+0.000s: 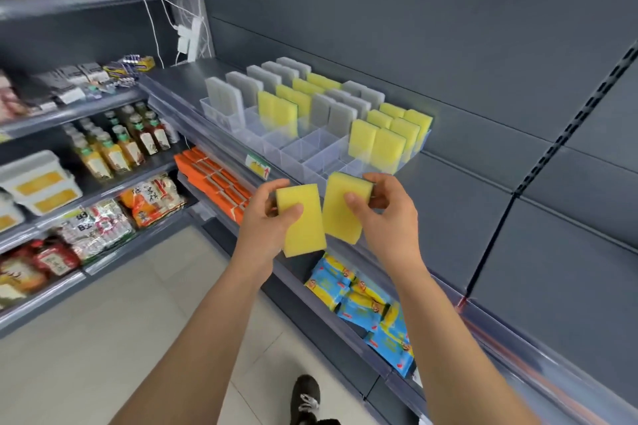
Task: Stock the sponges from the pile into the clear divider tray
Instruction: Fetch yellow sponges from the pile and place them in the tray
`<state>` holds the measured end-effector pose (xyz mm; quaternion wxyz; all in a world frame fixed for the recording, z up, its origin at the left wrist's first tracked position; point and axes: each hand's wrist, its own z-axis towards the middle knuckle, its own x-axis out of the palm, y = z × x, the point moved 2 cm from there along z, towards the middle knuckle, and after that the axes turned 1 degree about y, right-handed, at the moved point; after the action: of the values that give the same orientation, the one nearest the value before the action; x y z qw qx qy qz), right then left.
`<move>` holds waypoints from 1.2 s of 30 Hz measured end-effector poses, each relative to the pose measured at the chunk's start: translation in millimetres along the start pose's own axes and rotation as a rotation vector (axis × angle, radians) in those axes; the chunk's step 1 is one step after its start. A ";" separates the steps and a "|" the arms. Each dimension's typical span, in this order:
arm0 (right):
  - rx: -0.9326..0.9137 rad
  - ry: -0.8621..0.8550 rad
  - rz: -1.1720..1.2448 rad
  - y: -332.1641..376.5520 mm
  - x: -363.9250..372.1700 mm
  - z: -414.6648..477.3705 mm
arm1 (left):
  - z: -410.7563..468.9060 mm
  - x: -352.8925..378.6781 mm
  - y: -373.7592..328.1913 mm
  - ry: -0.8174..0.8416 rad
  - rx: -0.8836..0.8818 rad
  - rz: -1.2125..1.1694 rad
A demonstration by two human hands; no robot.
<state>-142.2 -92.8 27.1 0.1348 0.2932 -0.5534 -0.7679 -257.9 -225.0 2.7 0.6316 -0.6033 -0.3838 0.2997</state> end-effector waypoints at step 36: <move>0.045 -0.193 -0.166 12.1 240.3 230.4 | 359.1 -126.5 -58.2 0.284 0.264 0.461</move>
<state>-472.0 -47.1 15.6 0.0100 0.2655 -0.5547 -0.7885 -633.3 -145.8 36.7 0.6675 -0.6229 -0.1022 0.3949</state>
